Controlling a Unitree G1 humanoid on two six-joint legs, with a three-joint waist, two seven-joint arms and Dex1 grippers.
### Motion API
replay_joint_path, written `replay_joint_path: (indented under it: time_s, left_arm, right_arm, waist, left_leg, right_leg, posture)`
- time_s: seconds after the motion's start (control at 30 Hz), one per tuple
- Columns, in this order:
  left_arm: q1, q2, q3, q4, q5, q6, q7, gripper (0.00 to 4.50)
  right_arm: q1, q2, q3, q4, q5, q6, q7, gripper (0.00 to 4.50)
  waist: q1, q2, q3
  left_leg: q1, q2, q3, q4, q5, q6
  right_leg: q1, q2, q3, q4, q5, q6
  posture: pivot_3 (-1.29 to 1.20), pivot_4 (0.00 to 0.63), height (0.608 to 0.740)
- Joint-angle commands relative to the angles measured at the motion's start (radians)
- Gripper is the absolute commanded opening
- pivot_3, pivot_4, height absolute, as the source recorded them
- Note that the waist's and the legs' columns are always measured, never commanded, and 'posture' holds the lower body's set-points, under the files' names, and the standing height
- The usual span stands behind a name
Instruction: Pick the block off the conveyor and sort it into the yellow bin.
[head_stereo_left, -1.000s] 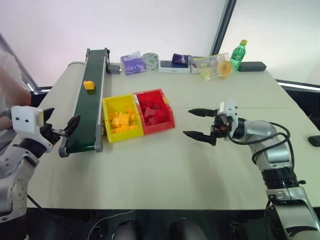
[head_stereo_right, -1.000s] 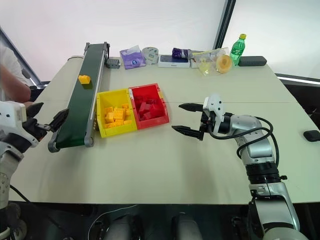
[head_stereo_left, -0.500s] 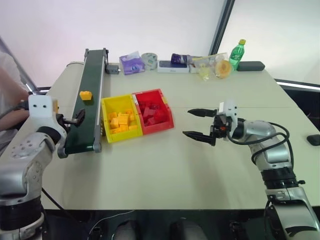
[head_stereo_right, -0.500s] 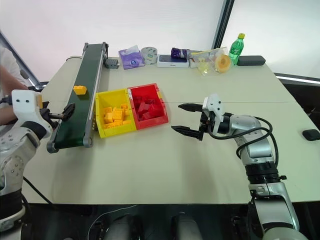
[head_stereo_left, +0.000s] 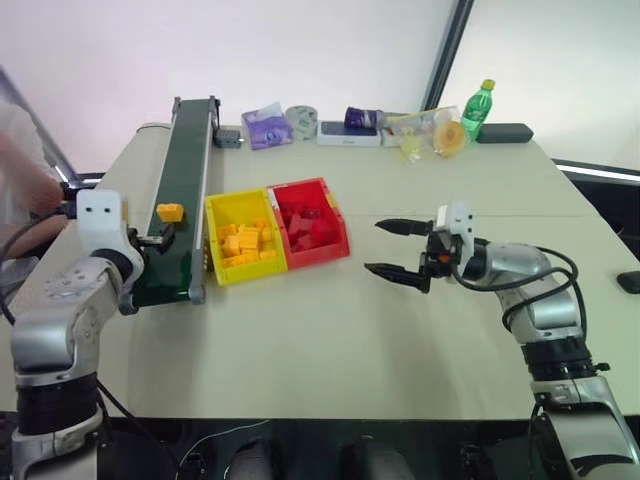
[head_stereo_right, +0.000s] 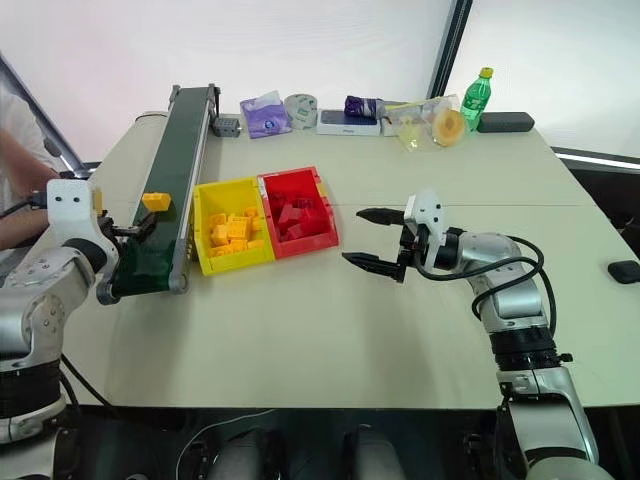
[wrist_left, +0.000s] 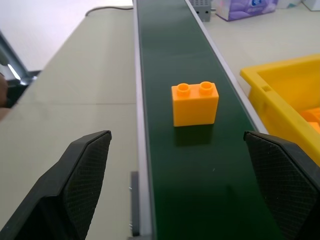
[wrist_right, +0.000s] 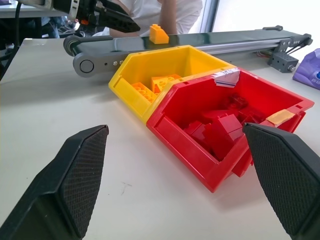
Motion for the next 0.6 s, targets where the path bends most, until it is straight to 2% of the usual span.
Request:
replay_joint_path:
  time_s: [0.03,0.3,0.4,0.53,0.57,0.6]
  left_arm:
    - [-0.004,-0.002,0.021,-0.010,0.001,0.001,-0.007,4.48]
    - [0.021,-0.049,0.017,-0.004,-0.017,-0.008,-0.036,4.48]
    - [0.019,-0.065,0.016,-0.003,-0.015,-0.017,-0.041,3.62]
    - [0.005,-0.071,0.028,0.001,-0.007,-0.034,-0.033,1.52]
    - [0.005,-0.067,0.031,0.000,-0.005,-0.031,-0.030,1.28]
    - [0.007,-0.061,0.030,-0.003,0.001,-0.032,-0.029,1.33]
  right_arm:
    - [-0.004,-0.004,-0.019,-0.047,0.021,0.002,-0.003,4.50]
    - [-0.007,-0.008,-0.022,-0.052,0.021,0.006,-0.003,4.50]
    - [-0.007,-0.010,-0.024,-0.054,0.022,0.007,-0.003,4.50]
    - [-0.005,-0.012,-0.025,-0.052,0.021,0.005,-0.001,4.50]
    - [-0.006,-0.012,-0.025,-0.050,0.020,0.003,0.000,4.50]
    - [-0.007,-0.012,-0.025,-0.048,0.019,0.002,0.000,4.50]
  waist:
    - [0.000,0.000,0.000]
    - [0.000,0.000,0.000]
    - [0.001,0.000,0.000]
    - [0.001,0.000,0.000]
    - [0.001,0.000,0.000]
    - [0.001,0.000,0.000]
  left_leg:
    - [0.000,0.000,0.000,0.000,0.000,0.000]
    - [0.000,0.000,0.000,0.000,0.000,0.000]
    - [0.000,0.000,0.000,0.000,0.000,0.000]
    - [0.000,0.000,0.000,0.000,0.000,0.000]
    - [0.000,0.000,0.000,0.000,0.000,0.000]
    - [0.000,0.000,0.000,0.000,0.000,0.000]
  right_leg:
    - [0.000,0.000,0.000,0.000,0.000,0.000]
    - [0.000,0.000,0.000,0.000,0.000,0.000]
    - [0.000,0.000,0.000,0.000,0.000,0.000]
    - [0.000,0.000,0.000,0.000,0.000,0.000]
    - [0.000,0.000,0.000,0.000,0.000,0.000]
    - [0.000,0.000,0.000,0.000,0.000,0.000]
  posture:
    - [0.00,0.150,0.740]
    - [0.00,0.150,0.740]
    - [0.00,0.150,0.740]
    - [0.00,0.150,0.740]
    - [0.00,0.150,0.740]
    - [0.00,0.150,0.740]
